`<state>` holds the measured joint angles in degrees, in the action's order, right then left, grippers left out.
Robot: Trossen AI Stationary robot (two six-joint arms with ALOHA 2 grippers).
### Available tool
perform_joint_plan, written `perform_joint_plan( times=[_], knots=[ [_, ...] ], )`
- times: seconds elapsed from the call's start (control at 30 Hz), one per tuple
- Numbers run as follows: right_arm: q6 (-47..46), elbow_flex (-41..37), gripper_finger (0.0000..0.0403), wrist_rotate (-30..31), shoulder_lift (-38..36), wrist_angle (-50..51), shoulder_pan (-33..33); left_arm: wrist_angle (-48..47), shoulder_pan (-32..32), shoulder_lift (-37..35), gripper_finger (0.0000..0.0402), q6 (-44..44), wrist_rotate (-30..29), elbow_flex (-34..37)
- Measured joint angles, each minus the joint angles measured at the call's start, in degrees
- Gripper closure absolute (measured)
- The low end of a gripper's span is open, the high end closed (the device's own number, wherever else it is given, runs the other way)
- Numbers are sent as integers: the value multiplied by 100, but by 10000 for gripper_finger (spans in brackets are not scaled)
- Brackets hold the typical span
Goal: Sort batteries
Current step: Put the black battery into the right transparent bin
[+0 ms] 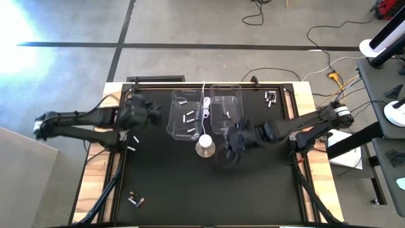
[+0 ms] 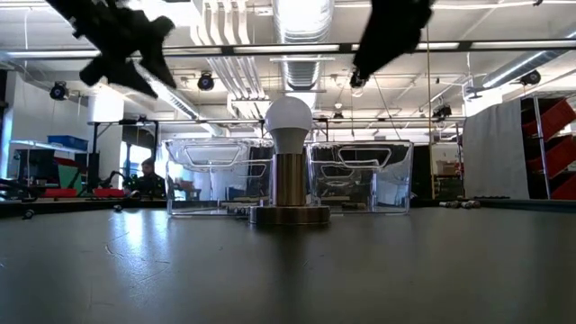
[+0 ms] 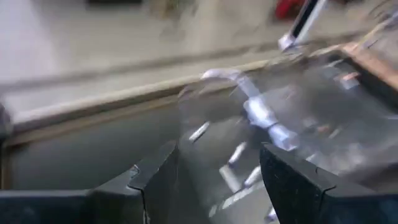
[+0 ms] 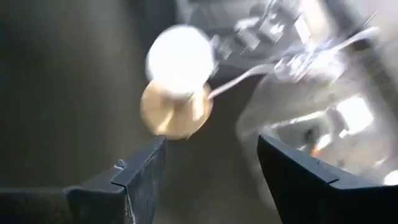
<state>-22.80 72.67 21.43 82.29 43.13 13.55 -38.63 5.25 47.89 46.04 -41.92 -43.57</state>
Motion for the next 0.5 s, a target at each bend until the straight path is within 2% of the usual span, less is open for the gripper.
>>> perform_joint_plan(
  times=[0.1,0.27,0.37,0.5],
  knots=[
    [-598,-251,152,-38,22,-13,393,-254,1317,242,196,2,657,-47],
    [-963,-386,145,-39,4,108,793,-735,3335,1006,196,-42,2535,33],
    [-919,-392,142,-39,-34,201,882,-732,4003,1569,196,-61,2912,176],
    [-535,-402,138,-31,-49,205,891,-691,4394,2272,196,-30,3164,214]
  ],
)
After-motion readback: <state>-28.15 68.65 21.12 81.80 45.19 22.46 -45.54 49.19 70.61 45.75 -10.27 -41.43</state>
